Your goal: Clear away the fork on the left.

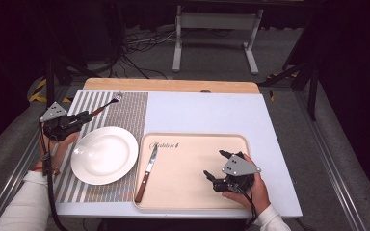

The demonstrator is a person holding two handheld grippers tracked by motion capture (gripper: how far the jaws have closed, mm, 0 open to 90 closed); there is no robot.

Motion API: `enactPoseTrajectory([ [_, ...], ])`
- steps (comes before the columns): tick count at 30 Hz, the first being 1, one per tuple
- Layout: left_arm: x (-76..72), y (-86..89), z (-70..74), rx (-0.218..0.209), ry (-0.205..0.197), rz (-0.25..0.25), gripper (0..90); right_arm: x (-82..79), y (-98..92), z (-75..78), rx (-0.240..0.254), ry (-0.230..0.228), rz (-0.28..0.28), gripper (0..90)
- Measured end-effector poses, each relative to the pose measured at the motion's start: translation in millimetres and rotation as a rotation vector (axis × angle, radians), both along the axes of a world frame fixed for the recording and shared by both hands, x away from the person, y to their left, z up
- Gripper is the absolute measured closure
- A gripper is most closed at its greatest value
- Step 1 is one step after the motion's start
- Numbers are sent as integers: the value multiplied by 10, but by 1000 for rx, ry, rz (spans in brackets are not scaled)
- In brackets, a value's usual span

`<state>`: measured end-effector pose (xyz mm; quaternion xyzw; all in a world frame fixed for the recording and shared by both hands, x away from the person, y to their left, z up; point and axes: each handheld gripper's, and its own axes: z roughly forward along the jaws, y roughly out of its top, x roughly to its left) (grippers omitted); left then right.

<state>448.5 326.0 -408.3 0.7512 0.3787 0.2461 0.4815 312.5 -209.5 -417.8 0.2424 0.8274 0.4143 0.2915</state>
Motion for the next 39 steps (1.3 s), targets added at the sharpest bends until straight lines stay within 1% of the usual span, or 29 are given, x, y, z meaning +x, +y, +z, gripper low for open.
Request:
enactPoseTrajectory([
  [1, -21, -22, 20, 5, -8, -4, 758, 0, -3, 3, 2, -1, -2, 196],
  [3, -65, -74, 55, -8, -14, -20, 758, 0, -10, 5, 3, -6, -3, 195],
  [5, -112, -141, 93, 5, -32, -37, 758, -1, -17, 9, 4, -7, -4, 196],
  [7, -140, -190, 114, -2, -35, -51, 758, -4, -24, 13, 4, -8, -4, 195],
  [8, -156, -218, 125, 1, -38, -69, 758, -5, -27, 13, 6, -10, -5, 195],
  [9, -170, -246, 132, -4, -41, -95, 758, -6, -32, 16, 7, -8, -5, 195],
  [11, -207, -308, 147, -5, -56, -117, 758, -8, -42, 17, 12, -8, 0, 194],
  [12, -230, -343, 158, -12, -55, -133, 758, -8, -44, 17, 14, -8, 2, 193],
  [13, -242, -365, 164, -16, -62, -140, 758, -9, -44, 17, 11, -8, 4, 192],
  [18, -340, -512, 211, -28, -77, -188, 758, -5, -54, 24, 14, -14, 0, 192],
  [19, -340, -512, 211, -28, -77, -188, 758, -5, -54, 24, 14, -14, 0, 192],
  [21, -393, -592, 225, -21, -84, -210, 758, -6, -63, 35, 17, -17, -5, 192],
  [22, -415, -622, 231, -19, -80, -225, 758, -8, -67, 39, 21, -19, -7, 192],
  [23, -458, -699, 235, -12, -90, -241, 758, -8, -71, 43, 25, -22, -10, 191],
  [24, -458, -699, 235, -12, -90, -241, 758, -9, -73, 47, 27, -23, -12, 190],
  [26, -508, -779, 245, -6, -90, -272, 758, -10, -78, 52, 25, -27, -14, 191],
  [28, -551, -854, 246, 7, -98, -291, 758, -12, -88, 58, 30, -30, -17, 191],
  [29, -571, -885, 246, 6, -90, -306, 758, -13, -96, 61, 31, -31, -22, 191],
  [30, -594, -920, 243, 9, -97, -316, 758, -13, -103, 64, 33, -30, -23, 191],
  [31, -607, -938, 245, 16, -102, -323, 758, -15, -107, 65, 36, -31, -23, 191],
  [32, -628, -972, 242, 7, -103, -331, 758, -16, -109, 68, 32, -33, -24, 191],
  [33, -641, -983, 242, 7, -95, -337, 758, -21, -116, 75, 29, -38, -27, 191],
  [34, -666, -1007, 235, -1, -91, -339, 757, -25, -119, 81, 29, -39, -30, 191],
  [35, -690, -1028, 233, 2, -95, -342, 758, -42, -129, 102, 21, -57, -31, 191],
  [36, -711, -1046, 232, 7, -92, -346, 758, -42, -129, 102, 21, -57, -31, 191],
  [37, -744, -1073, 232, 13, -90, -353, 757, -59, -147, 118, 22, -67, -33, 191],
  [39, -795, -1117, 234, 16, -95, -360, 757, -61, -157, 123, 23, -69, -32, 191],
])
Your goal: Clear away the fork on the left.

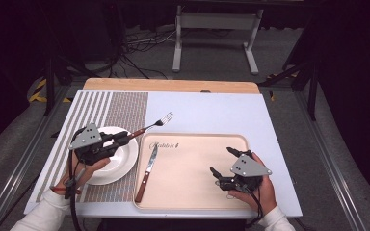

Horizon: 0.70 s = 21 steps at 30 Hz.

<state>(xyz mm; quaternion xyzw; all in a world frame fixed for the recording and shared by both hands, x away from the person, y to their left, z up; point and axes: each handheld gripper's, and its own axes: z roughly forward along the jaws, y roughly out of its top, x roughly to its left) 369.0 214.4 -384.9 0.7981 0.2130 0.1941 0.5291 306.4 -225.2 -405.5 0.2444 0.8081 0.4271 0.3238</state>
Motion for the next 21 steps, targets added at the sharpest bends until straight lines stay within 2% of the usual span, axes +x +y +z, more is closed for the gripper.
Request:
enactPoseTrajectory([
  [2, -65, -54, 0, -4, 4, -10, 758, -1, -30, 11, 15, -2, -5, 191],
  [3, -87, -80, -2, 2, -5, -14, 757, 1, -36, 14, 17, -3, -7, 191],
  [5, -128, -137, -11, 13, 2, -37, 758, -1, -38, 20, 26, -4, -9, 191],
  [9, -171, -226, -44, 39, 0, -71, 757, -6, -44, 44, 18, -19, -7, 191],
  [10, -187, -261, -62, 41, 13, -82, 757, -6, -44, 44, 18, -19, -7, 191],
  [11, -201, -294, -79, 50, 12, -89, 757, -13, -56, 56, 40, -13, -9, 191],
  [13, -225, -345, -107, 56, 26, -107, 757, -11, -68, 58, 41, -17, -10, 191],
  [16, -269, -431, -153, 64, 33, -124, 757, -12, -69, 56, 43, -20, -11, 195],
  [17, -288, -470, -178, 59, 38, -122, 757, -15, -69, 56, 47, -28, -13, 198],
  [19, -310, -522, -205, 79, 27, -120, 758, -30, -62, 58, 53, -40, -14, 201],
  [21, -331, -561, -236, 76, 38, -121, 757, -43, -53, 60, 52, -48, -8, 201],
])
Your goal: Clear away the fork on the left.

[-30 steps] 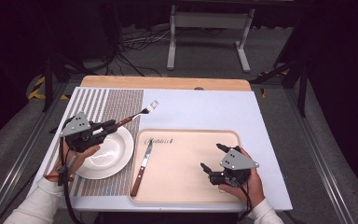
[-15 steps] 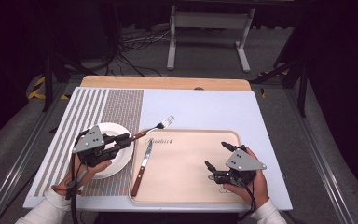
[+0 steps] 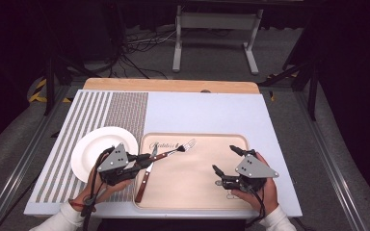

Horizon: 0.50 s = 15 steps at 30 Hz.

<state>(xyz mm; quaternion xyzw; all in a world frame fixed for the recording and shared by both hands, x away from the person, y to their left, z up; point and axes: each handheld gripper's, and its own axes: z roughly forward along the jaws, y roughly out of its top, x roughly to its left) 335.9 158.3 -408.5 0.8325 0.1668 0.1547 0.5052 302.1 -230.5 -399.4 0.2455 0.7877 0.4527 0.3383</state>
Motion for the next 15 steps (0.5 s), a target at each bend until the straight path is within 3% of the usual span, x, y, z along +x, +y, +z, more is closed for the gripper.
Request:
enactPoseTrajectory([
  [9, -100, -187, -160, 43, 33, -26, 757, 18, 35, -23, -16, 14, 9, 201],
  [15, -144, -277, -233, 79, 28, -39, 757, 13, 45, -35, -22, 16, 17, 202],
])
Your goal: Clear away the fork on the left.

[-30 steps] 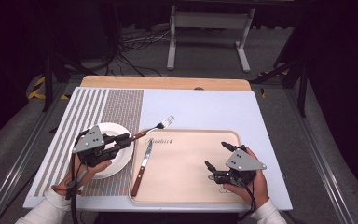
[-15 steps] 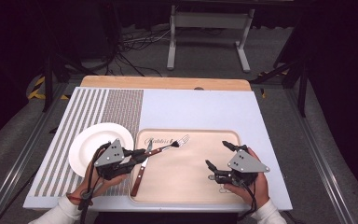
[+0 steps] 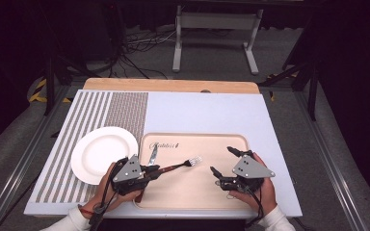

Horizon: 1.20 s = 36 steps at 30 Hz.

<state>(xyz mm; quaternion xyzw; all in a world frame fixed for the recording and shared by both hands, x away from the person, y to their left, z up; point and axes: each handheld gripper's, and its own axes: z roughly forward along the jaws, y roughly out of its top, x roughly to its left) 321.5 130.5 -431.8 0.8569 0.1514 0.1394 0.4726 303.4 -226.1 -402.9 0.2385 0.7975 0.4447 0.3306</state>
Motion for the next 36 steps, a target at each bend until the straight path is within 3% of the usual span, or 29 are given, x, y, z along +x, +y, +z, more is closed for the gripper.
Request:
enactPoseTrajectory([
  [2, -13, -43, -44, 17, 15, -12, 757, -2, -1, -5, -1, 1, 2, 201],
  [6, -28, -79, -70, 37, 8, -20, 756, -1, -6, -8, -5, 1, 3, 202],
  [11, -56, -94, -120, 55, 42, -11, 755, 3, -3, -20, -5, 10, 2, 202],
  [18, -101, -152, -251, 132, 96, -12, 753, 4, 21, -40, -20, 19, 2, 202],
  [20, -108, -175, -250, 145, 93, -37, 722, 7, 17, -43, -25, 18, -2, 206],
  [23, -86, -181, -227, 127, 114, -44, 621, 16, -5, -44, -43, 6, -8, 204],
  [24, -48, -188, -190, 112, 110, -77, 636, 18, -16, -41, -41, 4, -11, 204],
  [25, -48, -188, -190, 112, 110, -77, 697, 18, -16, -41, -41, 4, -11, 204],
  [26, -34, -205, -171, 114, 96, -89, 697, 18, -23, -37, -40, 0, -11, 204],
  [28, 30, -264, -126, 129, 63, -104, 887, 18, -33, -25, -34, -6, -13, 204],
  [30, 86, -328, -98, 156, 35, -110, 900, 12, -40, -17, -24, -7, -16, 205],
  [36, 211, -534, -68, 160, 33, -151, 900, 18, -21, -34, -32, 1, -11, 204],
])
